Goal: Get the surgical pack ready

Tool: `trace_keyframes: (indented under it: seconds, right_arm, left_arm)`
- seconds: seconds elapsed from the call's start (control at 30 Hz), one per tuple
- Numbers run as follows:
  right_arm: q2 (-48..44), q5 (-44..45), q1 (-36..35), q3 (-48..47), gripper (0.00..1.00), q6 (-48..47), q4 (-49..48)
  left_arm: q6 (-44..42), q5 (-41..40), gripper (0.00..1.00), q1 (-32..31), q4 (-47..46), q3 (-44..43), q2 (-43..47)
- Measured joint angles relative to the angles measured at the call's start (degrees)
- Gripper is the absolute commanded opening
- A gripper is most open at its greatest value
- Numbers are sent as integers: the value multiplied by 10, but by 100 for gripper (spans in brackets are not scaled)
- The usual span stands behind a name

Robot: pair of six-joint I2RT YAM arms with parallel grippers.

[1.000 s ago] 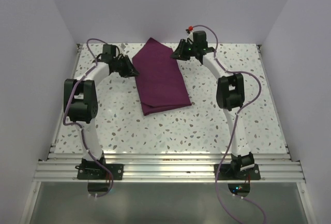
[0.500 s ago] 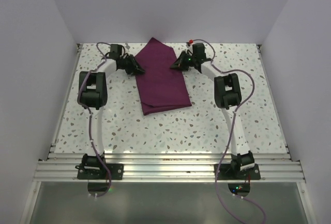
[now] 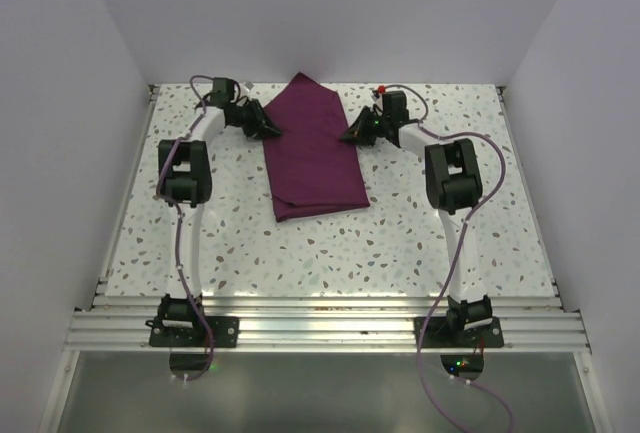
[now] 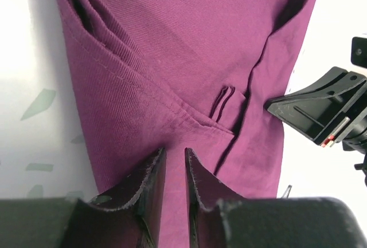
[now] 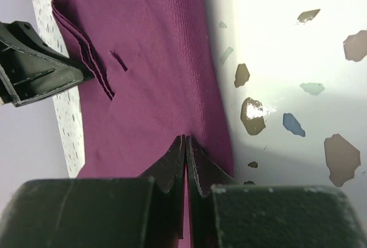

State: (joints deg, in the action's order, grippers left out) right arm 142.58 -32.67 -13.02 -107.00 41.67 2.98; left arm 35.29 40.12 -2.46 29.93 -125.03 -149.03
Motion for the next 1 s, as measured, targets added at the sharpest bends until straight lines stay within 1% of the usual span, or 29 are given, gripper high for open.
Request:
trace_keyframes:
  seconds: [0.13,0.3,0.5,0.67,0.83,0.93,1.0]
  right_arm:
    - [0,-2,0,-20,4,-21,33]
    - [21,-50,-2,-76,4,-49,58]
    - [21,-76,-10,-76,3,-79,74]
    - [21,-77,-8,-49,3,-79,79]
    - [20,-76,9,-40,3,-66,71]
    - [20,-78,25,-36,4,-57,64]
    - [20,-77,34,-38,4,-56,64]
  left_arm:
    - [-17,5,27,3,-9,23,13]
    - [-18,1,26,6,-57,169,97]
    - [8,2,26,1,-113,290,163]
    - [18,-3,25,0,-117,301,165]
    - [16,-15,25,2,-97,289,161]
    - [12,-17,27,4,-86,274,155]
    - [6,-24,32,6,-81,259,150]
